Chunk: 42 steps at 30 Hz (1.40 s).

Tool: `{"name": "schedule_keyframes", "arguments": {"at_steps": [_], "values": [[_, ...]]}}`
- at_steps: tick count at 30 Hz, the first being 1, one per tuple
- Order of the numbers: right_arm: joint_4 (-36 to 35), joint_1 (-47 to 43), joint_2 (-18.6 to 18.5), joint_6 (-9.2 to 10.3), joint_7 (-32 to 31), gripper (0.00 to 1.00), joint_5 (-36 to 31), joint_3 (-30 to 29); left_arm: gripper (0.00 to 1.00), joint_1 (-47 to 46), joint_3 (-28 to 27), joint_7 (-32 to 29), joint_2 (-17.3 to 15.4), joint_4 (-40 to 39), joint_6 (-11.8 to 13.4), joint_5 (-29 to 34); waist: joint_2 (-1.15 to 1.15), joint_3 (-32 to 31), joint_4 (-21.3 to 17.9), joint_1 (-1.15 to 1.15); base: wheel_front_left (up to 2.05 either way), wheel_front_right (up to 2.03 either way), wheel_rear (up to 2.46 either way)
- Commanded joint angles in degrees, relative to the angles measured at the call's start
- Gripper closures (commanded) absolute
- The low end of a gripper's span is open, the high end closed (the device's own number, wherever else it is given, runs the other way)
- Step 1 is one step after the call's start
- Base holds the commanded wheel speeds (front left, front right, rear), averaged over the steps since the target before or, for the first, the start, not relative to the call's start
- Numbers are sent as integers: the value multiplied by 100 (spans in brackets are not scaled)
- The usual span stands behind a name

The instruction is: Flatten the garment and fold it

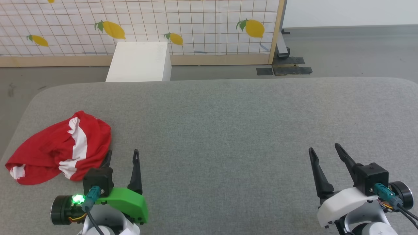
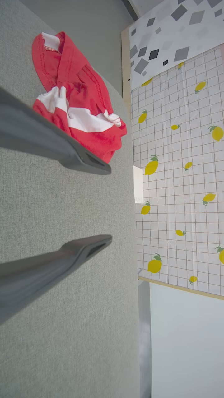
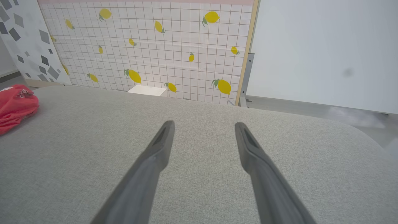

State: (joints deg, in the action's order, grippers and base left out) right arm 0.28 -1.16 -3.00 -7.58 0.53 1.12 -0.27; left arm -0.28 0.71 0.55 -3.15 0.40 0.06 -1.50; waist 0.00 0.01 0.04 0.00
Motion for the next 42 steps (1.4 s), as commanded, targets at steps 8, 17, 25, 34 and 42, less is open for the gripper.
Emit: {"name": "schedule_keyframes", "arguments": {"at_steps": [8,17,25,34,42], "values": [[64,-58,2,1,143,0,151,-23,0,44,36,146,0,61,50,-91,0,-5,68,0,0,0,0],[106,-94,3,2,251,0,256,-20,0,97,41,254,-9,76,96,-165,0,-6,280,0,0,0,0],[153,-134,3,2,345,0,341,-21,0,154,53,348,-17,85,128,-226,0,-8,561,0,0,0,0],[201,-179,4,3,450,0,453,-38,0,218,59,452,-28,103,167,-302,0,-20,862,0,0,0,0],[264,-220,5,3,547,0,565,-11,0,276,75,549,-28,130,206,-387,0,-39,1110,0,0,0,0]]}}
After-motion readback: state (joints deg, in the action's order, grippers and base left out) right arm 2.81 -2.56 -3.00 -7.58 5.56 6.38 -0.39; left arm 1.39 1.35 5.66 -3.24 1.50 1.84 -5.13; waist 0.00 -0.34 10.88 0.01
